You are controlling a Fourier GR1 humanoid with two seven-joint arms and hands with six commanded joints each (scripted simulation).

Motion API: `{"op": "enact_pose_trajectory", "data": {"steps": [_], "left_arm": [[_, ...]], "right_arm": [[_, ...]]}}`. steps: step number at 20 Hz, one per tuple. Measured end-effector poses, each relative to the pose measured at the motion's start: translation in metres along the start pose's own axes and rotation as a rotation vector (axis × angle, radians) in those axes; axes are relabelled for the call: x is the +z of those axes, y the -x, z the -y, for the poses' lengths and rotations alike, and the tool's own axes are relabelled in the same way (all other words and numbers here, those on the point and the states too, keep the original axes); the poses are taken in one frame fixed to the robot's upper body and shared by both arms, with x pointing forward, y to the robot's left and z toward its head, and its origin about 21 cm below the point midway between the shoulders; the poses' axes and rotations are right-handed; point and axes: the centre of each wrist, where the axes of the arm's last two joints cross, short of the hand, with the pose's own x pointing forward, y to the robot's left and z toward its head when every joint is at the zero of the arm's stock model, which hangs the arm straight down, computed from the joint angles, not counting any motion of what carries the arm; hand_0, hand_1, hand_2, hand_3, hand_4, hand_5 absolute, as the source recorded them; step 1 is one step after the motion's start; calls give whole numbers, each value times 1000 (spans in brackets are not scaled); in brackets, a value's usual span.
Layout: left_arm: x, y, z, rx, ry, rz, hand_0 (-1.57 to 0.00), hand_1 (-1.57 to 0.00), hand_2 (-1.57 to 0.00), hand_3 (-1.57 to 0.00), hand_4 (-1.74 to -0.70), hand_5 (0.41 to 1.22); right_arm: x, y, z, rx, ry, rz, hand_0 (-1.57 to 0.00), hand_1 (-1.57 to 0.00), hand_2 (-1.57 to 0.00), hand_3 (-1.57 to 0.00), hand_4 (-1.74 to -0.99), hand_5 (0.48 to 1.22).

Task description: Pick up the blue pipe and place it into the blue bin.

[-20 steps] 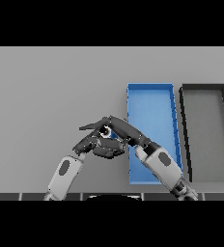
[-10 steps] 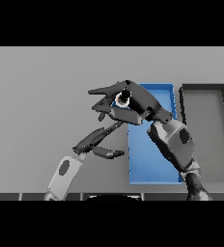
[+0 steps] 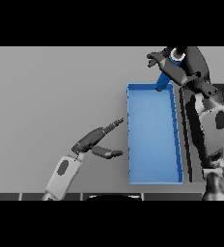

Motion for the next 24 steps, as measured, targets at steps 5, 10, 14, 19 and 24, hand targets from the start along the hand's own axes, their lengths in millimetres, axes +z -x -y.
{"op": "enact_pose_trajectory", "data": {"steps": [5, 10, 14, 19, 24], "left_arm": [[4, 2, 1, -2, -5, 9, 1, 1, 1, 1, -866, 420], [5, 0, 5, 22, -2, 8, 1, 1, 1, 1, -879, 425], [8, 0, 8, 18, 3, 3, 1, 1, 1, 1, -884, 425], [8, 0, 7, 17, 0, -14, 1, 1, 1, 1, -885, 420], [7, 1, 6, 15, 3, 6, 1, 1, 1, 1, -878, 422]], "right_arm": [[40, 45, 23, -37, 118, -169, -1571, -1571, -1571, -1571, -1741, 1221], [84, 91, 23, -73, 213, -324, -1571, -1571, -1571, -1571, -1741, 1221], [109, 113, 19, -55, 306, -469, -1571, -1571, -1571, -1571, -1741, 1221], [130, 147, 3, -11, 388, -680, -1571, -1571, -1571, -1024, -1741, 1221], [133, 163, 2, 42, 447, -857, -937, -855, -856, -504, -1503, 1221]]}}
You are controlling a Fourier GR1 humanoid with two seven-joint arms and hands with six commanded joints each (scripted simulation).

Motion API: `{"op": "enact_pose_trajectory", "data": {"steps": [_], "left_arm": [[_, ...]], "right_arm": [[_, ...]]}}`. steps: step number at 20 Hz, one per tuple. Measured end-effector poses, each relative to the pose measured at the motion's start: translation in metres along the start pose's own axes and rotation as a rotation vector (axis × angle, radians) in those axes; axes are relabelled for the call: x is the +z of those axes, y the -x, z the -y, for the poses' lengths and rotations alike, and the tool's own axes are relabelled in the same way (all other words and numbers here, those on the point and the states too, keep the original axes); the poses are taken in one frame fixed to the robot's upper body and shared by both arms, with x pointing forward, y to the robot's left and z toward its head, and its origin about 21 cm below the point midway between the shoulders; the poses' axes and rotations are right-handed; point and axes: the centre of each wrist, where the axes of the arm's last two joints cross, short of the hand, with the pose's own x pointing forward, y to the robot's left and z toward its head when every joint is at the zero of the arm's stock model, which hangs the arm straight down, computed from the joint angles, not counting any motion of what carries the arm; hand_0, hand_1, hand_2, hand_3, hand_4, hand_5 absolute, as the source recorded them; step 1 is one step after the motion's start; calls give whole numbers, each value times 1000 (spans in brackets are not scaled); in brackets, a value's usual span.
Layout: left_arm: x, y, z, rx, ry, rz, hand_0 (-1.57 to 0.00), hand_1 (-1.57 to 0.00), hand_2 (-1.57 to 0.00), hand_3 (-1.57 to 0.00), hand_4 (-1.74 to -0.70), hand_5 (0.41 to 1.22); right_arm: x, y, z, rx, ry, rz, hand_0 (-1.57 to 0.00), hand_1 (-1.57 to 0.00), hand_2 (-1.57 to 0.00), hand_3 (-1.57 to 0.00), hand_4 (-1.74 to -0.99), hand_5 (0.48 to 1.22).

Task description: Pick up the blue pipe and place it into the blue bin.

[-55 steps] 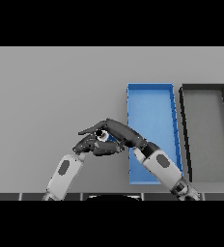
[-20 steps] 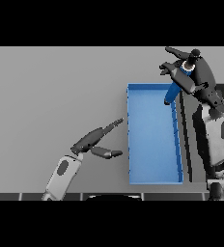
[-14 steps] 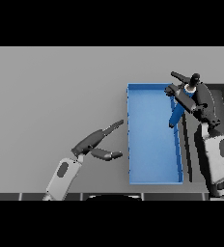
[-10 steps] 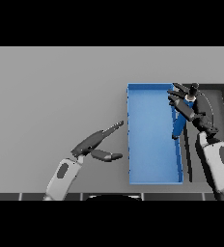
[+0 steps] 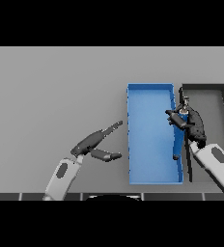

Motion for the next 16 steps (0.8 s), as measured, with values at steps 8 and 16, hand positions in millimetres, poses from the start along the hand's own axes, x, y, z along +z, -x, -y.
{"op": "enact_pose_trajectory", "data": {"steps": [8, 16], "left_arm": [[2, -5, 1, 7, 1, -9, 1, 1, 1, 1, -886, 428], [0, -2, 4, -2, -1, -7, 1, 1, 1, 1, -887, 429]], "right_arm": [[-2, 8, -7, 296, -118, -115, -156, -143, -143, -84, -1083, 934], [-8, 17, -11, 408, -132, -203, -25, -23, -23, -13, -1036, 713]]}}
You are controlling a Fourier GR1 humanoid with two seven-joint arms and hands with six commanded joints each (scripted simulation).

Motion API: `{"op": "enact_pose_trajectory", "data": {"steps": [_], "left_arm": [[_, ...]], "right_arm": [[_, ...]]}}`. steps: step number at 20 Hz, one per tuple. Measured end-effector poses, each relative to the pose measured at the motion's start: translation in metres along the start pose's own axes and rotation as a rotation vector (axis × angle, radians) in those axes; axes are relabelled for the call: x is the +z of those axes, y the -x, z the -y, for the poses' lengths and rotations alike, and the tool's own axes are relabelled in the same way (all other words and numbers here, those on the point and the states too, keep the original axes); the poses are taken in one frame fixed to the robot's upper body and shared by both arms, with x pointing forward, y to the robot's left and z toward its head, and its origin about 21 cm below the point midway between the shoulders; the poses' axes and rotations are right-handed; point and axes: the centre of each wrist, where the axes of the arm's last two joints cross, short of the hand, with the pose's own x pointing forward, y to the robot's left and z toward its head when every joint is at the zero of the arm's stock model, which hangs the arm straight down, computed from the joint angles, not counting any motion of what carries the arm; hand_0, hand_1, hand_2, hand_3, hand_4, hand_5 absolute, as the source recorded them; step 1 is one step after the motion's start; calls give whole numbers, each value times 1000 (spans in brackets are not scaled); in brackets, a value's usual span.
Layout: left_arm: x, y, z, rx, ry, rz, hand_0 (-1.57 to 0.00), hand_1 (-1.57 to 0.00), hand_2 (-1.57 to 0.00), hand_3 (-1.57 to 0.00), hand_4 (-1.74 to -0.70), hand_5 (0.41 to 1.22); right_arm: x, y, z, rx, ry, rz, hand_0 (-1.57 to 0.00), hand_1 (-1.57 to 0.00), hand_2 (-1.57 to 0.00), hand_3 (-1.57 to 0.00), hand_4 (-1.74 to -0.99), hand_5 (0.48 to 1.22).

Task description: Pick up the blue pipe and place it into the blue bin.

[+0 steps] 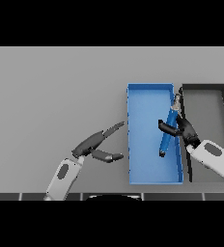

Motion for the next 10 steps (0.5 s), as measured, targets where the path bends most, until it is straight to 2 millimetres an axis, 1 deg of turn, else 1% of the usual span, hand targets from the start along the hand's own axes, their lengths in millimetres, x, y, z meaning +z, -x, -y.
{"op": "enact_pose_trajectory", "data": {"steps": [2, 3, 4, 5, 6, 7, 8, 10], "left_arm": [[5, 2, -4, 2, -9, -2, 1, 1, 1, 1, -888, 429], [1, -1, -2, -4, -7, -1, 1, 1, 1, 1, -887, 431], [1, -1, -3, -9, -9, -4, 1, 1, 1, 1, -886, 431], [1, -3, -4, -12, -8, 0, 1, 1, 1, 1, -886, 431], [0, -1, -3, -8, -5, -7, 1, 1, 1, 1, -885, 431], [0, -2, -7, -12, -11, -7, 1, 1, 1, 1, -885, 431], [2, -1, -9, -12, -15, -2, 1, 1, 1, 1, -885, 431], [10, 2, -8, -8, -10, 7, 1, 1, 1, 1, -885, 431]], "right_arm": [[2, -2, 2, 15, 1, 3, -16, -14, -14, -8, -1030, 682], [1, -2, 2, 23, -1, -3, -13, -11, -11, -6, -1022, 672], [0, -3, 4, 24, 11, -3, -10, -9, -9, -5, -1020, 666], [0, -3, -2, 35, -3, 3, -8, -7, -7, -4, -1022, 665], [-1, -3, -1, 29, -8, 3, -6, -5, -5, -3, -1022, 661], [-1, -6, 0, 29, -9, 4, -6, -5, -5, -3, -1022, 658], [-1, -7, 3, 27, -6, -2, -6, -5, -5, -3, -1022, 655], [-2, -5, 1, 36, -17, -8, -6, -5, -5, -3, -1022, 643]]}}
